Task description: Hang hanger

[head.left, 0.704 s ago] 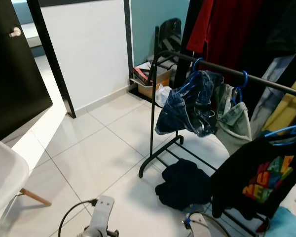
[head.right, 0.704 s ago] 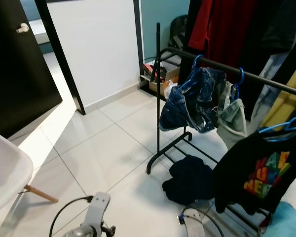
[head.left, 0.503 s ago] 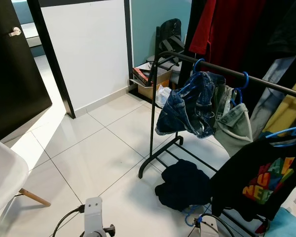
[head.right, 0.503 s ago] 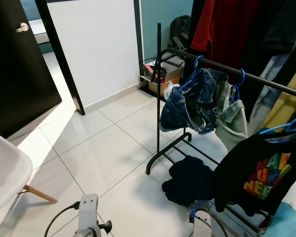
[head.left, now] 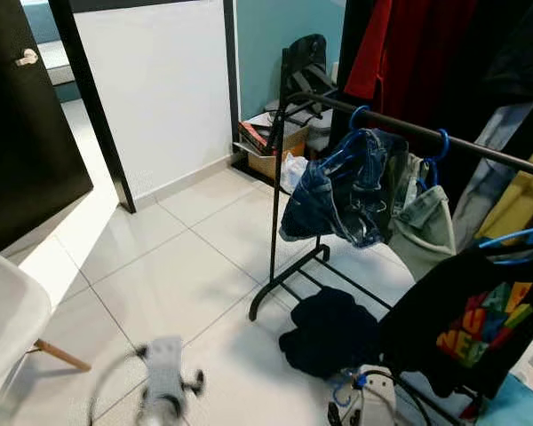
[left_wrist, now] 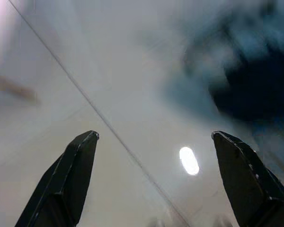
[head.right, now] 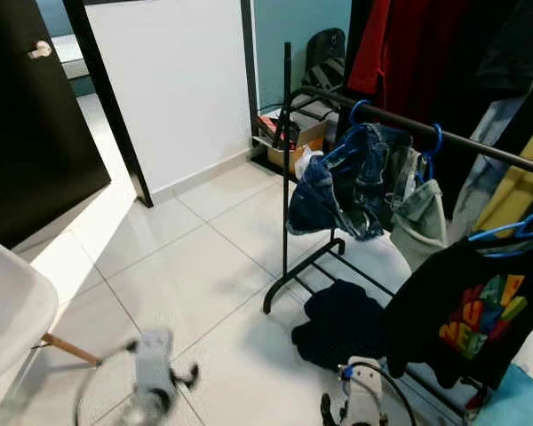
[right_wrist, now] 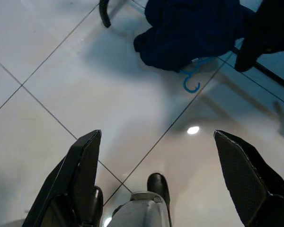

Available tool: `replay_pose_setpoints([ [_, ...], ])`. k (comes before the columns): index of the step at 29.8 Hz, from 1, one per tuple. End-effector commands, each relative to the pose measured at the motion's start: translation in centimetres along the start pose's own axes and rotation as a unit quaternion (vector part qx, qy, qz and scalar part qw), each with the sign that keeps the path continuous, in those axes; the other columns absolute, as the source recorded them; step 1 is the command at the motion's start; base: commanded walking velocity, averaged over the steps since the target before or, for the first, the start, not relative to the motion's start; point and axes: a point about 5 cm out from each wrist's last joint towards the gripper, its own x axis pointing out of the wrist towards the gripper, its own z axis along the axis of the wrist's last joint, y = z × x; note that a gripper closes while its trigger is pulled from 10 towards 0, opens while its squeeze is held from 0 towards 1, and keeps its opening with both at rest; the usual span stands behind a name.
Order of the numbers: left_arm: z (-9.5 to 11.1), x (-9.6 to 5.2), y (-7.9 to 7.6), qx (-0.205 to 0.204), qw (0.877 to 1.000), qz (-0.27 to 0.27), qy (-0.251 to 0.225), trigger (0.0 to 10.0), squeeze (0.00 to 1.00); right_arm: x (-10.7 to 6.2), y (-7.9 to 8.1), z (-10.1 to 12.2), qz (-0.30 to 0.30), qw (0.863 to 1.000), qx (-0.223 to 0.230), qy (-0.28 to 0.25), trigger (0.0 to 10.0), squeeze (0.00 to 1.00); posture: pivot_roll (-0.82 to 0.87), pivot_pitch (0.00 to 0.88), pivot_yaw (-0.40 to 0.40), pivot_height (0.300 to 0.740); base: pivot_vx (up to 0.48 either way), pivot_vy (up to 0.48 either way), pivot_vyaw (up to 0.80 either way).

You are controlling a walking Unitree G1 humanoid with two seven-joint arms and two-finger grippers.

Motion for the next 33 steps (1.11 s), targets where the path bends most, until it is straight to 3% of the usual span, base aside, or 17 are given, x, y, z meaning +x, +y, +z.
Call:
replay_pose_setpoints([
  [1, 2.2, 0.3, 0.1, -0.009, 0.999, -0.011, -0.05, 10.0, 0.0, 0.0, 0.1, 0.1, 0.004, 1.0, -0.011, -0.005, 10.0, 0.0, -0.06, 0.0, -0.01, 0.74, 0.0, 0.0, 0.0],
  [5, 2.2, 0.2, -0.3, -0.009, 0.998, -0.015, -0.057, 10.0, 0.0, 0.0, 0.1, 0.2, 0.007, 1.0, -0.02, -0.007, 10.0, 0.0, -0.06, 0.0, -0.01, 0.74, 0.0, 0.0, 0.0],
  [6, 2.1, -0.2, -0.8, -0.024, 0.996, -0.018, -0.08, 10.0, 0.0, 0.0, 0.0, 0.5, 0.012, 0.999, -0.04, -0.018, 10.0, 0.0, -0.05, 0.0, -0.022, 0.74, 0.0, 0.0, 0.0],
  [11, 2.8, -0.4, -0.9, -0.039, 0.992, -0.014, -0.116, 10.0, 0.0, 0.1, -0.1, 0.9, 0.017, 0.998, -0.055, -0.031, 10.0, 0.0, -0.05, 0.0, -0.038, 0.74, 0.0, 0.0, 0.0],
  [14, 3.5, -0.3, -1.0, -0.025, 0.991, -0.022, -0.131, 10.0, 0.0, 0.1, -0.3, 1.5, 0.015, 0.996, -0.069, -0.048, 10.0, 0.0, -0.04, 0.0, -0.038, 0.74, 0.0, 0.0, 0.0],
  [16, 3.4, -0.2, -1.1, -0.013, 0.992, -0.034, -0.124, 10.0, 0.0, 0.7, -1.4, 5.0, 0.006, 0.991, -0.082, -0.11, 10.0, 0.0, -0.06, 0.0, -0.031, 0.74, 0.0, 0.0, 0.0],
  [17, 3.2, -0.1, -1.1, -0.012, 0.992, -0.037, -0.119, 10.0, 0.0, 1.5, -3.3, 11.2, 0.003, 0.98, -0.103, -0.169, 10.0, 0.0, -0.06, 0.0, -0.028, 0.74, 0.0, 0.0, 0.0],
  [18, 3.2, -0.1, -1.1, -0.012, 0.992, -0.037, -0.119, 10.0, 0.0, 1.5, -3.3, 11.2, 0.003, 0.98, -0.103, -0.169, 10.0, 0.0, -0.06, 0.0, -0.028, 0.74, 0.0, 0.0, 0.0],
  [19, 3.1, -0.2, -1.1, -0.012, 0.992, -0.039, -0.115, 10.0, 0.0, 1.4, -4.6, 15.8, 0.0, 0.971, -0.117, -0.209, 10.0, 0.0, -0.06, 0.0, -0.028, 0.74, 0.0, 0.0, 0.0],
  [20, 3.0, -0.2, -1.2, -0.015, 0.993, -0.04, -0.112, 10.0, 0.0, 1.1, -5.4, 18.9, -0.002, 0.966, -0.117, -0.231, 10.0, 0.0, -0.07, 0.0, -0.029, 0.74, 0.0, 0.0, 0.0],
  [21, 3.0, -0.2, -1.2, -0.015, 0.993, -0.04, -0.112, 10.0, 0.0, 1.1, -5.4, 18.9, -0.002, 0.966, -0.117, -0.231, 10.0, 0.0, -0.07, 0.0, -0.029, 0.74, 0.0, 0.0, 0.0],
  [22, 3.0, -0.2, -1.3, -0.017, 0.993, -0.041, -0.111, 10.0, 0.0, 0.8, -5.9, 20.5, -0.004, 0.963, -0.118, -0.243, 10.0, 0.0, -0.07, 0.0, -0.038, 0.74, 0.0, 0.0, 0.0],
  [33, 3.2, -0.2, -1.4, -0.028, 0.992, -0.041, -0.12, 10.0, 0.0, 0.7, -6.2, 20.3, 0.001, 0.964, -0.12, -0.235, 10.0, 0.0, -0.06, 0.0, -0.048, 0.74, 0.0, 0.0, 0.0],
])
